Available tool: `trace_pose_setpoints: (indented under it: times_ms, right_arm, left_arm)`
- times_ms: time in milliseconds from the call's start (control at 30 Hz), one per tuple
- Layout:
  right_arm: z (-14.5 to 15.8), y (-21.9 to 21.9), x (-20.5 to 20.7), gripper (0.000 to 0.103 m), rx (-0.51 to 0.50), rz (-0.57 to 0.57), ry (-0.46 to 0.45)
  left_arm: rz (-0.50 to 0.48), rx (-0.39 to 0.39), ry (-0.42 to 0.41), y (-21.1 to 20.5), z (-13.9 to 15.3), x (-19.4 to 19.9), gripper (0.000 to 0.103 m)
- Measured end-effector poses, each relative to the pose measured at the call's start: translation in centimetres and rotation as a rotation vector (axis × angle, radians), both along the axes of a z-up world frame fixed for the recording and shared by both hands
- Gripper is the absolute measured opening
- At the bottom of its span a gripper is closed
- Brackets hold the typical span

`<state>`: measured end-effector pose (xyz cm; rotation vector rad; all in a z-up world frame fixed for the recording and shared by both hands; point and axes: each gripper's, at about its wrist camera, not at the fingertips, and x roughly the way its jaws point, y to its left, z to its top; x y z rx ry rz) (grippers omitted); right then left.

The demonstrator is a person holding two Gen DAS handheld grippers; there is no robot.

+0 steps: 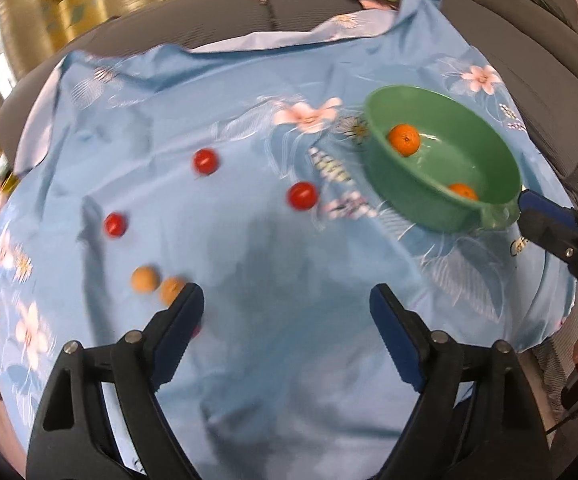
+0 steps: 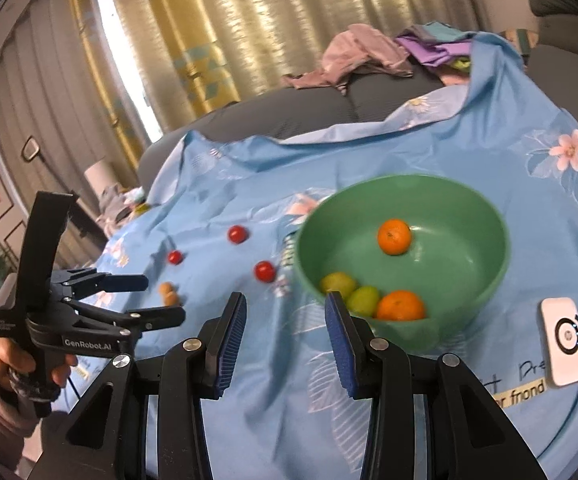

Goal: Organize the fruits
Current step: 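Move both open tools away from the bowl toward the kumquats on the cloth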

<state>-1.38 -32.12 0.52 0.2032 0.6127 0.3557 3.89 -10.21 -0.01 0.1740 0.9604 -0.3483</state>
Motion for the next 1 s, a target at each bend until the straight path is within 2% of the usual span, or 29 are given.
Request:
trace_pose_setpoints:
  times_ms: [367,600,1000]
  right_arm:
    - [1.1,3.8,-1.6,0.041,-0.04,0.078,0.003]
    - [1.0,6.8,-1.6,0.041,-0.074,0.132,0.032]
    - [-0.8,11.6,0.1,0.041,-0.107,0.238,0.114]
  left_arm:
    - [0.122,-0.06,-0.037,6.6,1.1,-3.2,0.085]
    - [0.176,-0.087,-0.034,10.7,0.2,-4.9,0.085]
    - [0.16,-0.141,-0.002,12.5,-1.6,-4.9,0.084]
